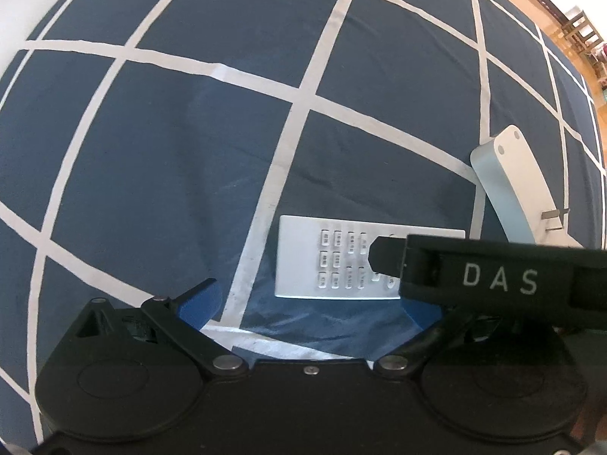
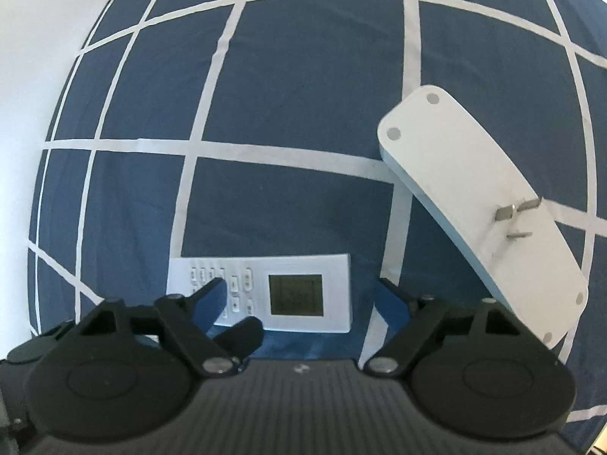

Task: Organize objects
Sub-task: 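Close the right gripper on the white air-conditioner remote, then lift the white remote with the right gripper and carry it over the box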

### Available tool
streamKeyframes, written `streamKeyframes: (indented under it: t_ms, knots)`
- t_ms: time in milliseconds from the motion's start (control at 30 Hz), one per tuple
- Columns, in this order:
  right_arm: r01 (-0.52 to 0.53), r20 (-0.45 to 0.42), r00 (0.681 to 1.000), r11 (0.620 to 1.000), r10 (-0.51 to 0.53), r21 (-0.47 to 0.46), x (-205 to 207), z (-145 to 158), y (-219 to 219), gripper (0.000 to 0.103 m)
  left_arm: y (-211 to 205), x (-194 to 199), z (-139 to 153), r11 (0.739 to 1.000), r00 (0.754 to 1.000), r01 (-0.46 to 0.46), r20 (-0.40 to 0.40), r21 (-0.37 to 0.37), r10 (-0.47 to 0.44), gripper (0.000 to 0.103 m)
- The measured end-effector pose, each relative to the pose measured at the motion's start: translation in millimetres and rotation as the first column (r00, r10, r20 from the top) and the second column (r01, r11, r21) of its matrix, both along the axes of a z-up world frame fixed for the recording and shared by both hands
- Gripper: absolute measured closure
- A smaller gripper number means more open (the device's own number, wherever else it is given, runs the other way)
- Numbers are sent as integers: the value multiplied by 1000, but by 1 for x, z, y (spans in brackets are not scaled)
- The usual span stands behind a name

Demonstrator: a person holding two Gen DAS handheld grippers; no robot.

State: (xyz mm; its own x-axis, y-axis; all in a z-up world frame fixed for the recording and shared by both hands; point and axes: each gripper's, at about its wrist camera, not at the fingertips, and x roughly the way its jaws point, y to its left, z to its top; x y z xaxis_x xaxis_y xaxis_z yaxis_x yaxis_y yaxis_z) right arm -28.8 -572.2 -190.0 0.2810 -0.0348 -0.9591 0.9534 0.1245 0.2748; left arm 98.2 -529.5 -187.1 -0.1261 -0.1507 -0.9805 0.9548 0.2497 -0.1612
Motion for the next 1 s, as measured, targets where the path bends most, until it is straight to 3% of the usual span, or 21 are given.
streamKeyframes:
  t_ms: [133, 300, 733, 1000]
  knots:
    - [-6, 7, 1000, 1000, 6, 5, 0, 1, -2, 32, -3, -1, 0, 1000, 1000, -4, -22, -9, 4, 10]
    - [-7, 18, 1000, 1000, 6, 23, -3, 1, -5, 37, -4, -5, 4, 1000, 998, 14, -56, -27, -15, 28]
    - [-60, 26, 998, 998, 59, 17, 7, 3, -5, 39, 5, -3, 14, 999, 999, -32, -26, -31, 31, 30]
    - [-168, 62, 984, 986, 169, -21, 24, 24, 7, 39, 28, 8, 40, 992, 994, -110, 14, -54, 111, 30]
